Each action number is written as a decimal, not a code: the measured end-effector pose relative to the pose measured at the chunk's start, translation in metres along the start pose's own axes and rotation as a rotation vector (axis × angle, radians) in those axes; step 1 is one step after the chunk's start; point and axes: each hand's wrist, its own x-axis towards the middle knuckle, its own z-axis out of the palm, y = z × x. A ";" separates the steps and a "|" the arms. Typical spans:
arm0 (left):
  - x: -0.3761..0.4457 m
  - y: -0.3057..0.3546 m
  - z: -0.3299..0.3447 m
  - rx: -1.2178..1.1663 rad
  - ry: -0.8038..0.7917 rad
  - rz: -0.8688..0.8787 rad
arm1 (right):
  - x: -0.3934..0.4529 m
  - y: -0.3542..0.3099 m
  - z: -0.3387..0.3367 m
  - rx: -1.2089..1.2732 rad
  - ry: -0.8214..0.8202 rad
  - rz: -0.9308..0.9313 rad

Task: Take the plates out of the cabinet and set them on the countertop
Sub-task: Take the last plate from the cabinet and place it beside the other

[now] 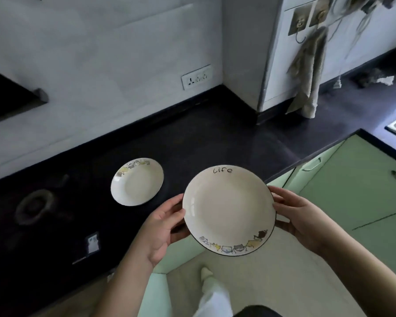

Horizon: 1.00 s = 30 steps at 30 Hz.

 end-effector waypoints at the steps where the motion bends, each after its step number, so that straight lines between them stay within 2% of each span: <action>1: 0.010 0.003 -0.008 -0.012 0.015 0.008 | 0.014 -0.004 0.011 -0.031 -0.005 0.002; 9: 0.088 0.036 -0.048 -0.025 0.018 0.039 | 0.101 -0.046 0.067 -0.229 -0.066 0.006; 17: 0.164 0.054 -0.041 0.027 0.015 0.001 | 0.174 -0.057 0.058 -0.251 -0.045 0.038; 22: 0.204 0.050 -0.018 0.080 0.127 -0.028 | 0.232 -0.062 0.040 -0.342 -0.062 0.100; 30: 0.249 0.036 0.014 0.003 0.279 -0.071 | 0.307 -0.085 0.031 -0.485 -0.115 0.093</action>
